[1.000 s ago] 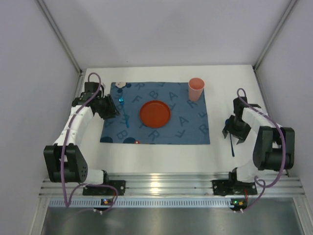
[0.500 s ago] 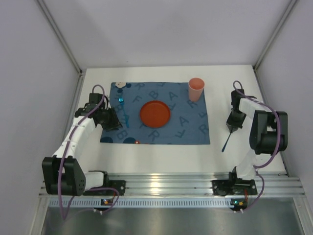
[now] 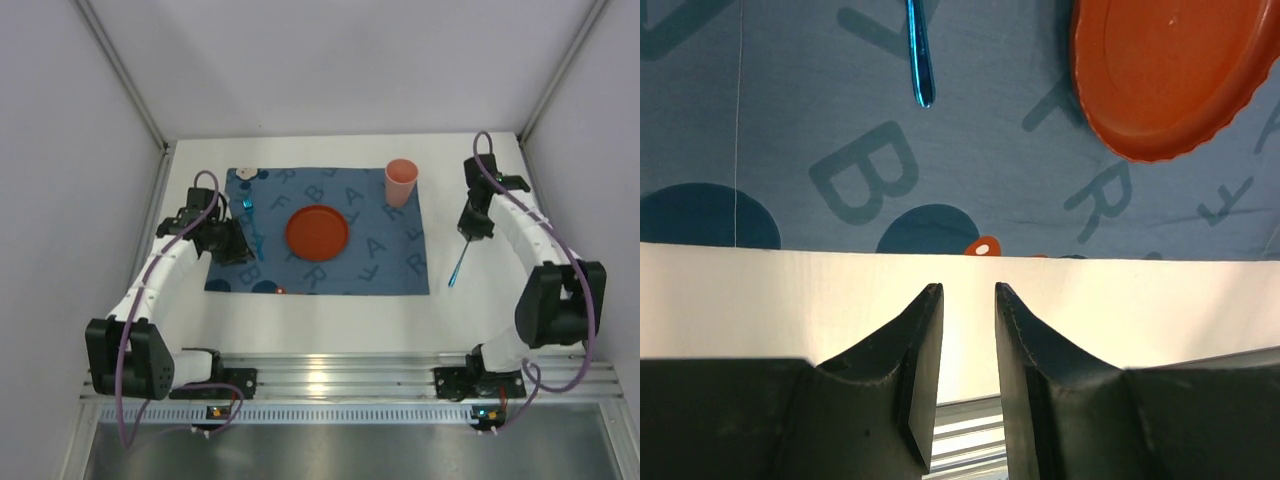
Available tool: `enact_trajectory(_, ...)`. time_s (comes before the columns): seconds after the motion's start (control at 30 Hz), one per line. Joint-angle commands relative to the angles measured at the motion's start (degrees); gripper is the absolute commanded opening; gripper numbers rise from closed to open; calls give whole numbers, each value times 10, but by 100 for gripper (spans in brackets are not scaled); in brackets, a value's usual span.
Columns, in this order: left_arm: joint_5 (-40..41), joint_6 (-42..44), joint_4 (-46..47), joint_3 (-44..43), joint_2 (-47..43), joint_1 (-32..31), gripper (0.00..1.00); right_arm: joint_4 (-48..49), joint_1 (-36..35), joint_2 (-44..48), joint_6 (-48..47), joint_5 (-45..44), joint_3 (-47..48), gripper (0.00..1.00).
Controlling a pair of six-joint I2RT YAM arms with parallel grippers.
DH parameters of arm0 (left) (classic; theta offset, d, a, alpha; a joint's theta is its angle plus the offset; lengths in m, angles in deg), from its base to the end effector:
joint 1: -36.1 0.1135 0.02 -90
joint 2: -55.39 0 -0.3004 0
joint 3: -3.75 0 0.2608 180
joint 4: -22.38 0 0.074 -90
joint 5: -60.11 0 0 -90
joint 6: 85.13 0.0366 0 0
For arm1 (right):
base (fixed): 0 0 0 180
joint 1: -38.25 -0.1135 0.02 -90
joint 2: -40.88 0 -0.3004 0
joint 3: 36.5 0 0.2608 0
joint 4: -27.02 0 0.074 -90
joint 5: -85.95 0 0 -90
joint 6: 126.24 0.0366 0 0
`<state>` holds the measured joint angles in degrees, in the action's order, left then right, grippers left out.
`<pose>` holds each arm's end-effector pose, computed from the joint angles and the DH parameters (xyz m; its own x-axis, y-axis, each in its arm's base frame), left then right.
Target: Set the dinner table for one person
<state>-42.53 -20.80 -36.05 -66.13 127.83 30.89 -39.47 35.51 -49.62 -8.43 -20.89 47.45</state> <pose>0.2414 -0.0301 0.2923 -0.8691 -0.3452 -0.3542 -0.2022 0.9015 -0.3826 0.3137 0.0044 0.2799 -0.8270 0.4075 -0.3873 0.4799 0.8705 -0.1090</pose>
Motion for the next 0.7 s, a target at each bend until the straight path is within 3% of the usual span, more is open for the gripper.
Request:
enact_trajectory(0.0,-12,-10,11,-44,16,-7,33,-69,-79,82,47,18,57,0)
enact_trajectory(0.17,-14,-10,8,-61,21,-14,33,-20,-198,103,114,73,34,0)
enact_trajectory(0.27,-10,-14,3,-62,11,-18,33,19,-242,61,139,80,40,0)
enact_trajectory(0.67,11,-18,-21,-15,-55,-21,33,75,-279,-189,118,65,217,0)
